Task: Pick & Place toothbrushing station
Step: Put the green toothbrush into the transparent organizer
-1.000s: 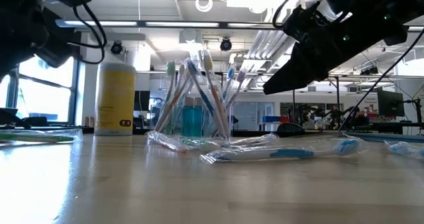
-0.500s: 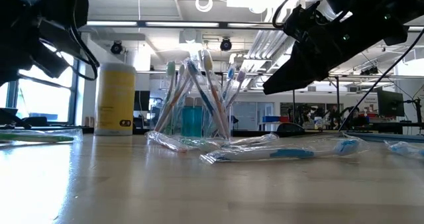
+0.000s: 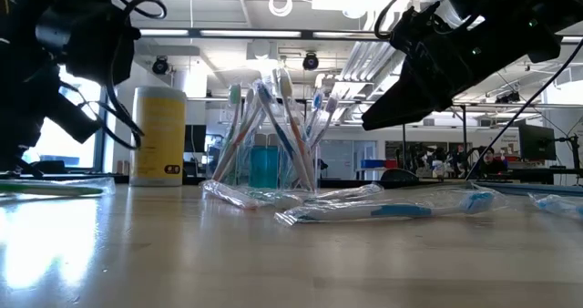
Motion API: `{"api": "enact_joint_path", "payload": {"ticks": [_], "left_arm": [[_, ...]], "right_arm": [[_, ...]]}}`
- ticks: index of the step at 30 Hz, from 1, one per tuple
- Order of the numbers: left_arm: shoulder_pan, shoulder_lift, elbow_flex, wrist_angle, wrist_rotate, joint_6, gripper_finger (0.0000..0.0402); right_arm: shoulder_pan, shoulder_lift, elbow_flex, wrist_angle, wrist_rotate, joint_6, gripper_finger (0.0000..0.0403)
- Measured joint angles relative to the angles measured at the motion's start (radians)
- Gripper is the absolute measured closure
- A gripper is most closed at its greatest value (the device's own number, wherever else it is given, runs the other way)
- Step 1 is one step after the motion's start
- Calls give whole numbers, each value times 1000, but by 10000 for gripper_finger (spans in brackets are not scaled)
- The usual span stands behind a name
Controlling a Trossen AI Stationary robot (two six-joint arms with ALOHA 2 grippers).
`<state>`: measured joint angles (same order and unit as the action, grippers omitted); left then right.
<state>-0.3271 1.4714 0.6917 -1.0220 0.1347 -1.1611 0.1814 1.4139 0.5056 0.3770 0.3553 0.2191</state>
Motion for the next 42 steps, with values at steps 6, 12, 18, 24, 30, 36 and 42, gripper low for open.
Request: {"api": "enact_joint_path", "payload": {"ticks": [6,12,18,24,30,36,42], "left_arm": [[2,53,-46,87,59,94,236],[-1,61,-11,99,26,237,324],[-1,67,158,38,-227,450,383],[-34,65,378,-27,-555,766,393],[-132,93,525,100,-832,1313,388],[-144,193,557,266,-1026,1846,388],[-144,303,557,533,-1138,2307,388]], "right_arm": [[0,0,0,0,-30,21,102],[2,0,0,3,-48,21,102],[2,0,0,31,-110,23,102],[-6,0,0,85,-178,141,102],[-84,1,0,129,-278,387,102],[-124,1,0,263,-373,492,102],[-161,0,1,362,-415,491,102]]}}
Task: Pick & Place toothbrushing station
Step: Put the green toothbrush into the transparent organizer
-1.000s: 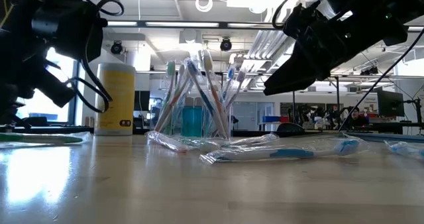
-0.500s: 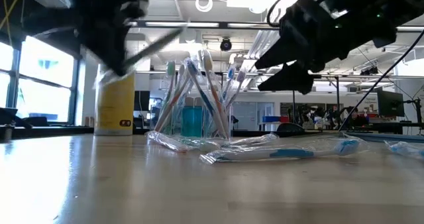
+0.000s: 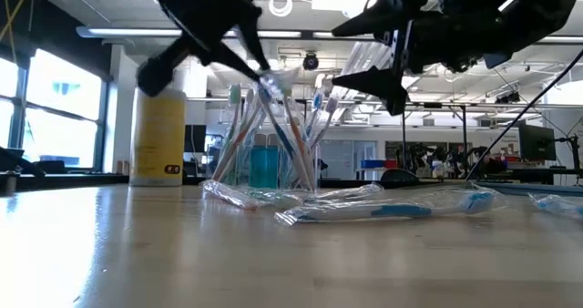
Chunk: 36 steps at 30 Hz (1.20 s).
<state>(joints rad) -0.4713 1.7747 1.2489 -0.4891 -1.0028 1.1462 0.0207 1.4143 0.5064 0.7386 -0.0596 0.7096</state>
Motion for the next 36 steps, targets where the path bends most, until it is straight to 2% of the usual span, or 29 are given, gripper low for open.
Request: {"api": "enact_joint_path", "payload": {"ticks": [2,5,9,16,25,30,36], "left_arm": [[0,32,2,157,-3,132,388],[0,39,-1,300,4,266,388],[16,47,2,427,48,355,388],[69,46,19,479,186,399,387],[112,50,21,562,250,472,387],[113,50,20,566,276,470,387],[112,51,21,579,287,471,387]], "right_arm": [[-10,0,0,0,7,-4,102],[-16,0,0,13,5,-25,102],[11,5,0,22,4,-95,102],[52,16,0,60,-28,-165,102],[49,17,0,58,-26,-176,108],[49,17,0,68,-27,-223,154],[49,17,-1,62,-25,-274,263]]}}
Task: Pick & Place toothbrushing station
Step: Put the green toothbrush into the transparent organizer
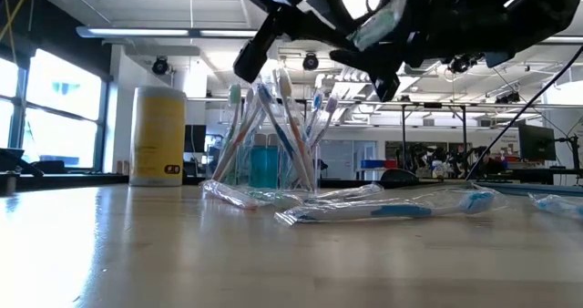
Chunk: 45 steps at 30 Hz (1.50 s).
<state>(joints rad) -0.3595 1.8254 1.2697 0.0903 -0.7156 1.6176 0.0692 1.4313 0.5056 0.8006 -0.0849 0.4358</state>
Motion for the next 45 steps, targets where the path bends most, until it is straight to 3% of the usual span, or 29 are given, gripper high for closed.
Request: {"api": "enact_joint_path", "payload": {"ticks": [4,6,12,20,23,29,32,36,39,42,45], "left_arm": [[1,1,0,10,-4,9,387],[1,1,-1,11,-1,14,385],[2,1,-1,-34,10,-67,347],[-2,1,-1,-96,-32,-242,249],[-1,-13,-1,-164,-57,-411,223],[7,-111,-1,-449,-7,-975,208],[38,-165,-1,-596,174,-1160,208],[117,-203,-1,-700,507,-1256,208],[184,-203,-9,-711,799,-1306,208],[234,-203,-58,-657,1116,-1312,208],[258,-200,-134,-563,1286,-1313,208]], "right_arm": [[0,0,1,4,-4,-33,355],[0,-1,2,4,-6,-46,383],[0,-1,2,-2,-3,-70,382],[0,-2,0,-42,58,-158,389],[0,-16,0,-59,114,-213,389],[26,-81,0,-39,218,-431,389],[58,-106,0,18,277,-571,389],[89,-124,1,141,415,-778,389],[87,-118,1,211,552,-857,389],[67,-115,1,230,578,-885,389],[35,-105,1,224,576,-864,389]]}}
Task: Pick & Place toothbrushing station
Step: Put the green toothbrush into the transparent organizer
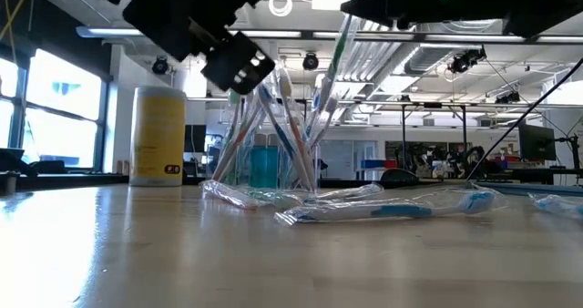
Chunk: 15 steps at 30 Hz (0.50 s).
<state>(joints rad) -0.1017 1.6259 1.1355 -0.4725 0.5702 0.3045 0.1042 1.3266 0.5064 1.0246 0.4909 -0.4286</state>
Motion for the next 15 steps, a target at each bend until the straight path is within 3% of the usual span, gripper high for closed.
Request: {"api": "enact_joint_path", "payload": {"ticks": [8,15], "left_arm": [[3,1,-139,244,31,-103,208],[-5,2,-157,280,33,-236,208]], "right_arm": [[-105,105,15,21,-117,119,388],[-113,252,89,22,-101,86,388]]}}
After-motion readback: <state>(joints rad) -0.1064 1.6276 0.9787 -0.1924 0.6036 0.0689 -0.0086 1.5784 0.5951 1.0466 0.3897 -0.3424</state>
